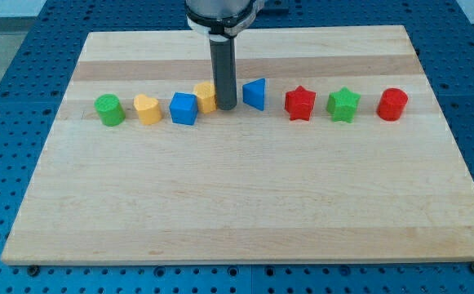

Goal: Move the blue triangle to the top of the green star

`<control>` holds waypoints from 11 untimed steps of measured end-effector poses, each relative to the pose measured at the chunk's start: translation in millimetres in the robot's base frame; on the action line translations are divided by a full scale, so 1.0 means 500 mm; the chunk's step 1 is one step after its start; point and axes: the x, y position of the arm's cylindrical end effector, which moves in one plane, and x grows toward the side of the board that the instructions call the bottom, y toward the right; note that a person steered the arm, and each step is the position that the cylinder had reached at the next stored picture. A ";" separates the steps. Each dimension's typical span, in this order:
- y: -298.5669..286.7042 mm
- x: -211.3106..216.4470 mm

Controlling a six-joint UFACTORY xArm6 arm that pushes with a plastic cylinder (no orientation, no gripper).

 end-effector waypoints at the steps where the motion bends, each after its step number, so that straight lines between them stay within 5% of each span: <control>1: 0.033 -0.014; 11: 0.412 -0.050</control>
